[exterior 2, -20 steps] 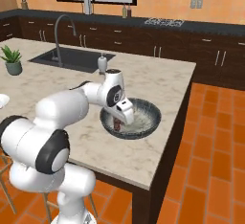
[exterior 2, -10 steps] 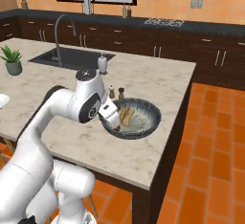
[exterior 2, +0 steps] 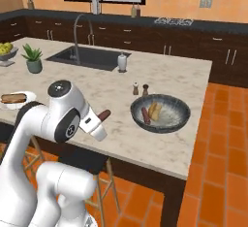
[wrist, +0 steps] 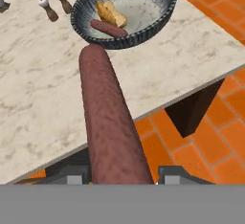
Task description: Place one bun and one sausage from the bowl on each plate.
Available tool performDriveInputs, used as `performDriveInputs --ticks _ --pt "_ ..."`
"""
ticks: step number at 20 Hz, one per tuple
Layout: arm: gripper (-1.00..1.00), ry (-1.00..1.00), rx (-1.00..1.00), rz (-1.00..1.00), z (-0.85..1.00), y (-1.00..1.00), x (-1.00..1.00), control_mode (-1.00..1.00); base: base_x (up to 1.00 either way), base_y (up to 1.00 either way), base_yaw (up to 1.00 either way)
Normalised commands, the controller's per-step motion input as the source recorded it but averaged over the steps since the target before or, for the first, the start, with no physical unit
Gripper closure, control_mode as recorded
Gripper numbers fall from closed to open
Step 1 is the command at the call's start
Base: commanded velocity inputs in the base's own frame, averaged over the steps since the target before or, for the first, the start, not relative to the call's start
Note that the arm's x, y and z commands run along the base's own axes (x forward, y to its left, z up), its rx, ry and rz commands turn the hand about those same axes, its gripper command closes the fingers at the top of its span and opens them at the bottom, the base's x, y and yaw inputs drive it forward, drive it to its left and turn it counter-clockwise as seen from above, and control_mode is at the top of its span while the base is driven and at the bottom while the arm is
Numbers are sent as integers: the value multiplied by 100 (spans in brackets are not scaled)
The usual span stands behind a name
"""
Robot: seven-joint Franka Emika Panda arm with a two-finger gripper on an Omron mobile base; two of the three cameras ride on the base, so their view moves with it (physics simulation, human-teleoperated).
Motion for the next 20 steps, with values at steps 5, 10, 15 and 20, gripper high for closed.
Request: performDriveInputs --ticks 5,10,15,20 --pt "100 0 0 0 0 0 0 100 3 100 -14" --pt "100 0 0 0 0 0 0 100 4 100 -16" --pt "100 0 0 0 0 0 0 100 1 100 -18" --pt "100 0 0 0 0 0 0 100 7 100 -19"
